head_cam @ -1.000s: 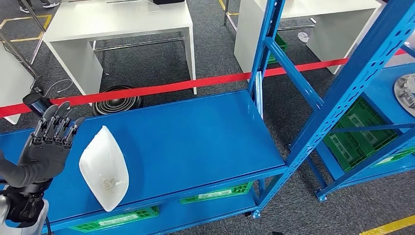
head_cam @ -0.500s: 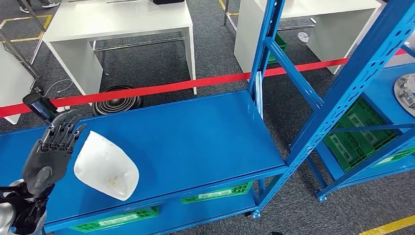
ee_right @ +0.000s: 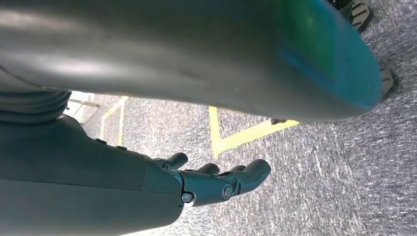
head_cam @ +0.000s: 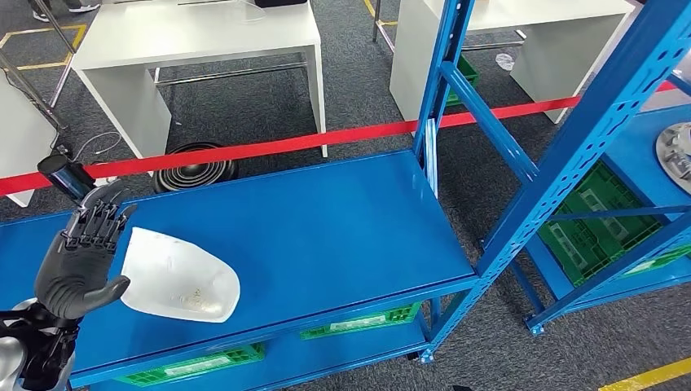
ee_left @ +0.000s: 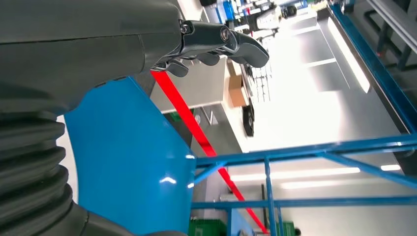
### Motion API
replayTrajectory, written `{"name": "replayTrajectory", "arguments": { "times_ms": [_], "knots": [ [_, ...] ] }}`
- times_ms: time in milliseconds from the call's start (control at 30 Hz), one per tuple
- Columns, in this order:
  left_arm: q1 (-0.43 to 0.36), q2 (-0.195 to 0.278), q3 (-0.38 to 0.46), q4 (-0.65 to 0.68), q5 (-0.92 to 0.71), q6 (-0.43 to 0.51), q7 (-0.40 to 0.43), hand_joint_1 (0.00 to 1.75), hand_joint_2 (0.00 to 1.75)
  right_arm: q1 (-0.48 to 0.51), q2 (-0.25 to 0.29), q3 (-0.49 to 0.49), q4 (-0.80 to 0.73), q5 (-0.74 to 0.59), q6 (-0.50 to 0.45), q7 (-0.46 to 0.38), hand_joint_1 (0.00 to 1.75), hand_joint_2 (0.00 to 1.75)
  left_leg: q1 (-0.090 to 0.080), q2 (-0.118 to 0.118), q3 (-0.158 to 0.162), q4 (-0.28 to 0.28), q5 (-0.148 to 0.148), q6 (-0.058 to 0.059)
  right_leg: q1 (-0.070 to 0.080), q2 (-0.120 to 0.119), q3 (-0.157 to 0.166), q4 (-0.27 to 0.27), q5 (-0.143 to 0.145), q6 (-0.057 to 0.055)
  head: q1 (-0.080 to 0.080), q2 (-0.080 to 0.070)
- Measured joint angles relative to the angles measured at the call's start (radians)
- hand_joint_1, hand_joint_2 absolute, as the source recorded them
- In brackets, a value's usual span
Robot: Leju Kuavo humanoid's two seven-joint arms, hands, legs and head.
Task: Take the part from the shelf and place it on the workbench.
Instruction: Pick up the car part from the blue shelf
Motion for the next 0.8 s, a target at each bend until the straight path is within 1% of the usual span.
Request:
{"name": "replayTrajectory", "arguments": {
  "times_ms": [233,400,800],
  "knots": [
    [-0.010,0.000,0.006,0.035,0.003,0.055,0.004,0.00,1.75,0.000,0.000,-0.008,0.000,-0.001,0.000,-0.002,0.00,0.00,0.000,0.000,0.000,0.000,0.000,0.000,0.000,0.000,0.000,0.000,0.000,0.000,0.000,0.000],
    [-0.026,0.000,0.019,0.085,0.035,0.089,0.039,0.00,1.75,0.000,0.000,-0.013,0.000,-0.002,-0.001,-0.003,0.00,0.00,0.000,0.000,0.000,0.000,0.000,0.000,0.000,0.000,0.000,0.000,0.000,0.000,0.000,0.000],
    [-0.039,-0.001,0.029,0.128,0.050,0.097,0.051,0.00,1.75,0.000,0.000,-0.016,0.000,-0.002,-0.001,-0.002,0.00,0.00,0.000,0.000,0.000,0.000,0.000,0.000,0.000,0.000,0.000,0.000,0.000,0.000,0.000,0.000]
  ]
}}
